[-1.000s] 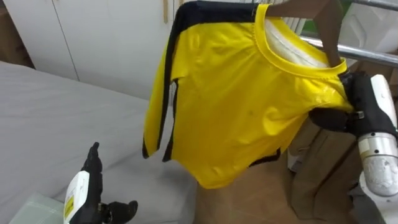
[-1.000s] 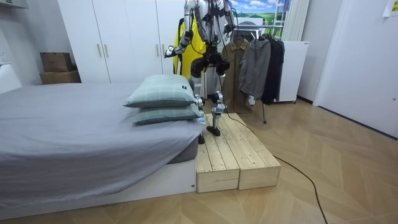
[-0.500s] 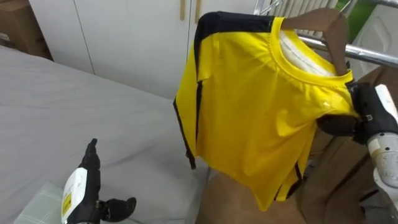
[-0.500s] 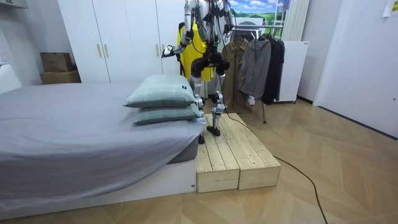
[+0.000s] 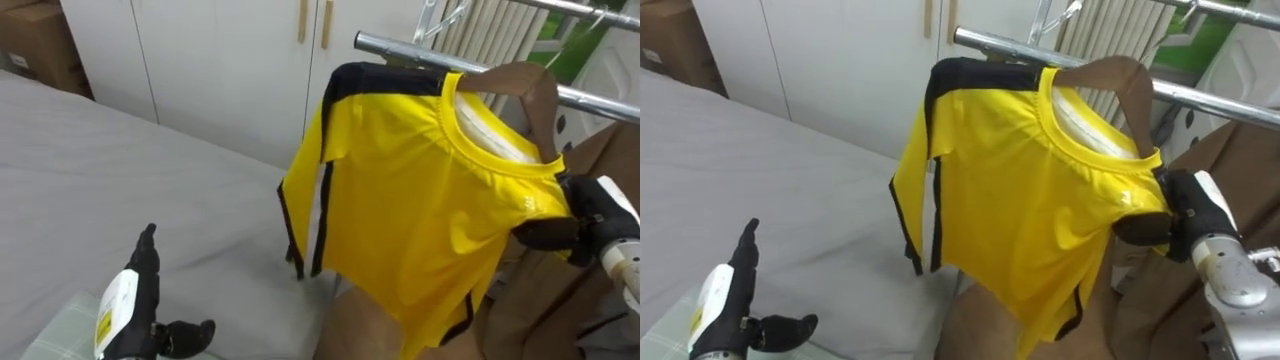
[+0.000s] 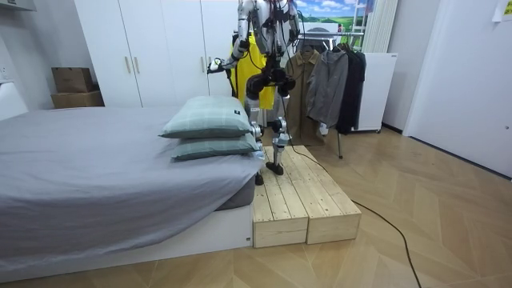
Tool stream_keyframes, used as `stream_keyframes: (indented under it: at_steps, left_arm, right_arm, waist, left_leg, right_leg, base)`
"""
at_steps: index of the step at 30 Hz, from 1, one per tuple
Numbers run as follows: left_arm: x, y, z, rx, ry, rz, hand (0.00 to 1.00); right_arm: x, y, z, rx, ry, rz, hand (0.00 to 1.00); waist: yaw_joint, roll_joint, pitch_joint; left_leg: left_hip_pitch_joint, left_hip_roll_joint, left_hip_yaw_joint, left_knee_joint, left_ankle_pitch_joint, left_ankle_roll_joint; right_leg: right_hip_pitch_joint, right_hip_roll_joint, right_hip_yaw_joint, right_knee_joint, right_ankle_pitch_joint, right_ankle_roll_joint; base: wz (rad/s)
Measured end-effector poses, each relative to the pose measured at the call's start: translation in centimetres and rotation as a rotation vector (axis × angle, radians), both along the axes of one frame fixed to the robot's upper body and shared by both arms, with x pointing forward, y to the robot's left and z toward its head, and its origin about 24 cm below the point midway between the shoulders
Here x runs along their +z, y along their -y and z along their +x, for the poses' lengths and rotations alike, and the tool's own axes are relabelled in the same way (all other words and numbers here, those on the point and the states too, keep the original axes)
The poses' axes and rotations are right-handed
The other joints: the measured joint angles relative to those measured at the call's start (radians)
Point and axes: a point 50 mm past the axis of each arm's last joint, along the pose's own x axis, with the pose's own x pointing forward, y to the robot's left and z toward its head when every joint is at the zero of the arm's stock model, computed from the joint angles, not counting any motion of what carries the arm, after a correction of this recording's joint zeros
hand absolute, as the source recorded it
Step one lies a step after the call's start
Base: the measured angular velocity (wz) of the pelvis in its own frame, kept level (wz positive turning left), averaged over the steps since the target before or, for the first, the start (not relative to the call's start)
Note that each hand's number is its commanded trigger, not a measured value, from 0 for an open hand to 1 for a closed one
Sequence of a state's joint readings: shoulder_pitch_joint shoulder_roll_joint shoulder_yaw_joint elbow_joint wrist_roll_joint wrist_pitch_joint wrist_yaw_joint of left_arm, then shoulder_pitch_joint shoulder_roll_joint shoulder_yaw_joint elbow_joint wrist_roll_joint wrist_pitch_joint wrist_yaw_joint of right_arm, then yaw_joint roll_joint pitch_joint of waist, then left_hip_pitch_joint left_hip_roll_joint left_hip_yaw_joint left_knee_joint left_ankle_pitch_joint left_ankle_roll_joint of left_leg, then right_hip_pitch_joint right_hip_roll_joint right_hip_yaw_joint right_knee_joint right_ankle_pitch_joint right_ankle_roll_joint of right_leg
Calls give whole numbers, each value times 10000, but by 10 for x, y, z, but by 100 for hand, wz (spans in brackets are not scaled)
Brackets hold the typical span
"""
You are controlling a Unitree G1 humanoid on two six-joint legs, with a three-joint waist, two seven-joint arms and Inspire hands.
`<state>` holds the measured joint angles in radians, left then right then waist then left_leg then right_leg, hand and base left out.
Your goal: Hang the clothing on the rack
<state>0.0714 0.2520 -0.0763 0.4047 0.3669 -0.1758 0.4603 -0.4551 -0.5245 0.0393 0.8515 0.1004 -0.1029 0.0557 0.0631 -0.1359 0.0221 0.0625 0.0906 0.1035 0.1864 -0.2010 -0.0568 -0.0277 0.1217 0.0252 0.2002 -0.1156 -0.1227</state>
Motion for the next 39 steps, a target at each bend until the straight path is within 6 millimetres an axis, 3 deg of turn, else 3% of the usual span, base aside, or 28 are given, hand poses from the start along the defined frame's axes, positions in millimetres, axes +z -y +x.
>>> stream_keyframes:
  at_steps: [21,25,39]
  left_arm:
    - [5,-7,1,-176,270,479,0]
    - [5,-6,1,-260,220,480,0]
    - [7,-5,2,-507,164,450,0]
  right_arm:
    - [-40,13,-20,-380,-2295,1098,100]
    - [-51,7,-23,-295,-2759,1163,100]
    - [-61,-11,-22,233,-3045,1347,100]
  waist:
    - [170,11,3]
    - [245,22,0]
    - [376,40,-11]
  left_leg:
    - [185,-5,-47,4,5,-7]
    - [161,-1,-62,-7,5,-7]
    - [98,6,-241,10,5,-7]
  right_leg:
    - [237,5,-54,-148,3,-26]
    - [247,9,-74,-202,-2,-33]
    - [316,4,-283,-326,-13,-53]
  base:
    - [0]
    - [0]
    - [4]
